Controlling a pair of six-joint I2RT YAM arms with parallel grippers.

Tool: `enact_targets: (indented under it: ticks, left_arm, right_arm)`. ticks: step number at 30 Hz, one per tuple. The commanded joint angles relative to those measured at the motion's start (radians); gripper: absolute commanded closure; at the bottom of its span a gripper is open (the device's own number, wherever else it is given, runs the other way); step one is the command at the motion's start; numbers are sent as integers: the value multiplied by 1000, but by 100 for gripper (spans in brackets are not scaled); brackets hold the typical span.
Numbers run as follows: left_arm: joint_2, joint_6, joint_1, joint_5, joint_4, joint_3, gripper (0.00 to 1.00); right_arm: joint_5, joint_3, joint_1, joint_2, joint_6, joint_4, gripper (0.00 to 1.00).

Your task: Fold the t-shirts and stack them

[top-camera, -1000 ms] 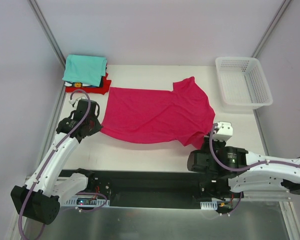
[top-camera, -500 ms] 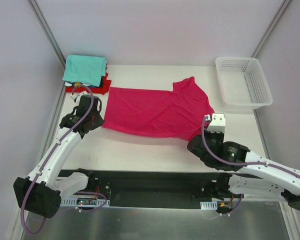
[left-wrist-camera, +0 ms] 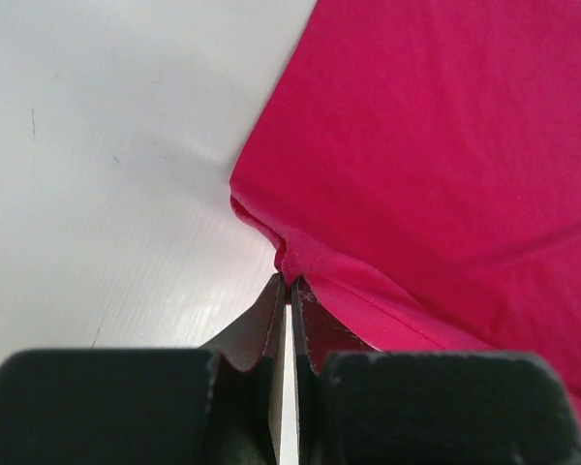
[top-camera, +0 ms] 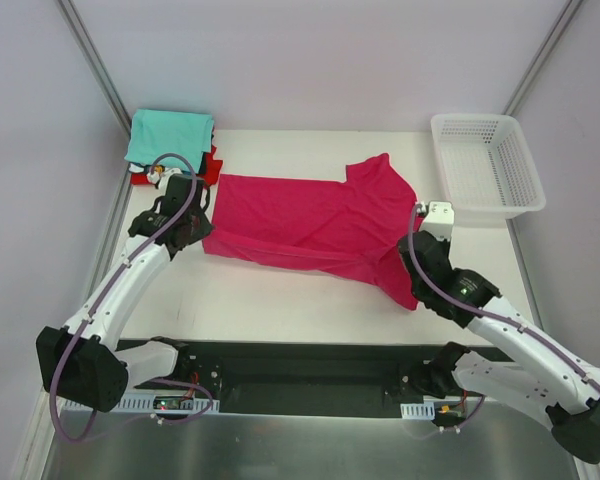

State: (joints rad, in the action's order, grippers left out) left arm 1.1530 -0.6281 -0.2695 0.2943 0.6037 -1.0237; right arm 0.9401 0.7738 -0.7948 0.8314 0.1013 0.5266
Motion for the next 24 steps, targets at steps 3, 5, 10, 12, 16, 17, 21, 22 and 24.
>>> enact_targets:
  ticks: [3,5,10,12,16,17,21,22,24]
  left_arm:
    - [37,22,-8,14,-35,-52,100]
    - [45,21,-8,16,-41,-52,100]
    - [86,19,-8,9,-56,-82,100]
    - [103,22,-8,16,-59,-93,100]
    - [143,30,-7,26,-62,-119,100]
    - [152,30,-7,29,-64,-125,100]
    - [206,33,-7,32,-71,-145,100]
    - [215,34,-7,31,-76,-148,100]
    - [243,34,-7,28,-82,-156,100]
  right_arm:
    - [-148,30,71,44,-84,-128,99]
    - [-158,38,78,63,-84,-137,99]
    - [-215,51,138,106,-95,-169,99]
    - [-228,61,160,113,-97,-171,99]
    - [-273,61,216,126,-136,-191,99]
    - [-283,59,230,127,-140,-194,99]
    - [-348,53,302,133,-160,-215,99]
    - [-359,50,312,136,-161,-221,99]
    - [-380,50,327,147,-167,-224,99]
